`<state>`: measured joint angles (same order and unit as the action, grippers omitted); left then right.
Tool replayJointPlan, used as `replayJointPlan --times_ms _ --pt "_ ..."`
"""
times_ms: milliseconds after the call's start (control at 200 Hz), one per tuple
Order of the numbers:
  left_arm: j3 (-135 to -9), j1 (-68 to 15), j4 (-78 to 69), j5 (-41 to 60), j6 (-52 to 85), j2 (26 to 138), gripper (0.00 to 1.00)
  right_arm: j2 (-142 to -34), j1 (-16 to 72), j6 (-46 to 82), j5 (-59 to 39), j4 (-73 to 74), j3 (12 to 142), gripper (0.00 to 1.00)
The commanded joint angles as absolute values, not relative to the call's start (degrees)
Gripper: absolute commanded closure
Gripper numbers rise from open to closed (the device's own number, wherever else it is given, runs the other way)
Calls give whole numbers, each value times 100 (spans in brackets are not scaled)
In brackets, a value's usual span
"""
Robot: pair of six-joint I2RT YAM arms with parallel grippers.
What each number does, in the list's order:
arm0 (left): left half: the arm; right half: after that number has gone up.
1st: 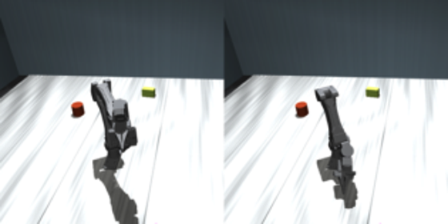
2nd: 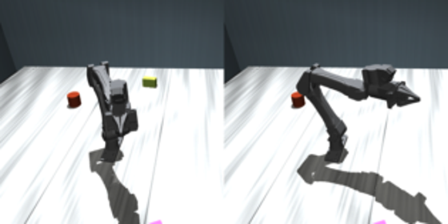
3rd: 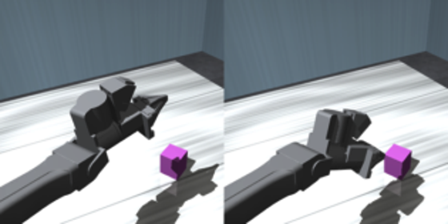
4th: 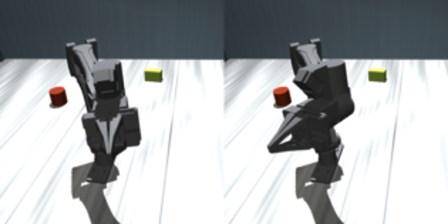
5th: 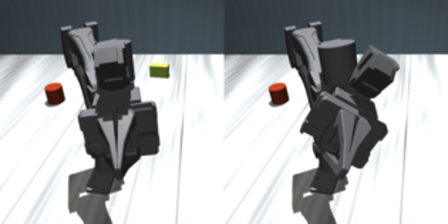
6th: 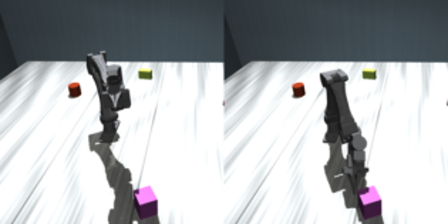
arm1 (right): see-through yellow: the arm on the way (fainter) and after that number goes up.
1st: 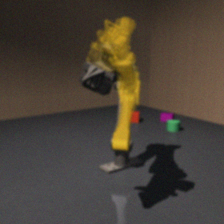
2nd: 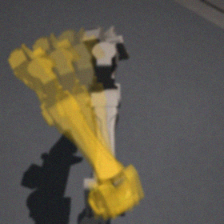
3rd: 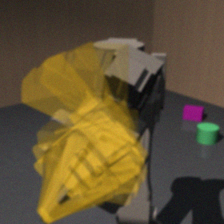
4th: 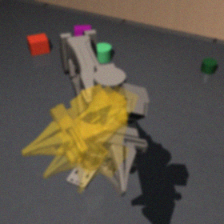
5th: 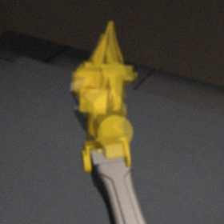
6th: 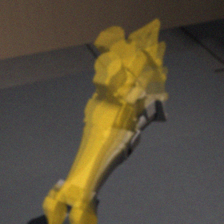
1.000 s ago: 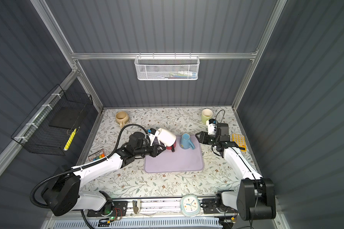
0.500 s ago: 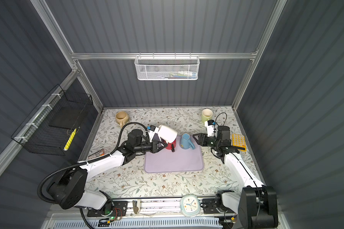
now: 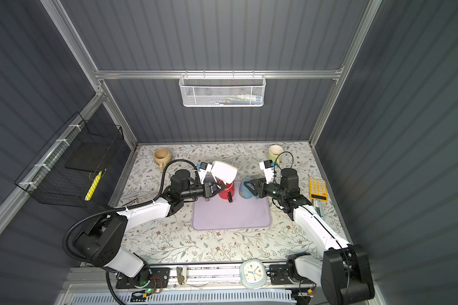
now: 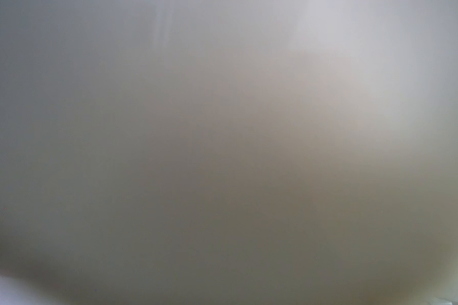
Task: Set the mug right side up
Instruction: 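Close the right gripper on the white mug held by the left gripper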
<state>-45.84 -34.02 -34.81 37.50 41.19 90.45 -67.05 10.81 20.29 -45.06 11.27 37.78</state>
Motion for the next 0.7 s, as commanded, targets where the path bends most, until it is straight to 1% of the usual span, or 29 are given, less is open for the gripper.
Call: replayJointPlan --times_ms 0,220,695 --pt "-4825 -3357 -4287 4011 4310 9056 95 -6701 1170 2108 -4853 1815 3752 46" --pt "-4900 -3357 -4237 4096 4327 9053 95 -7142 1503 2084 -5104 2158 4027 46" --pt "-4989 -3357 -4333 4245 4465 9171 96 -7924 1959 2527 -5212 3277 4413 46"
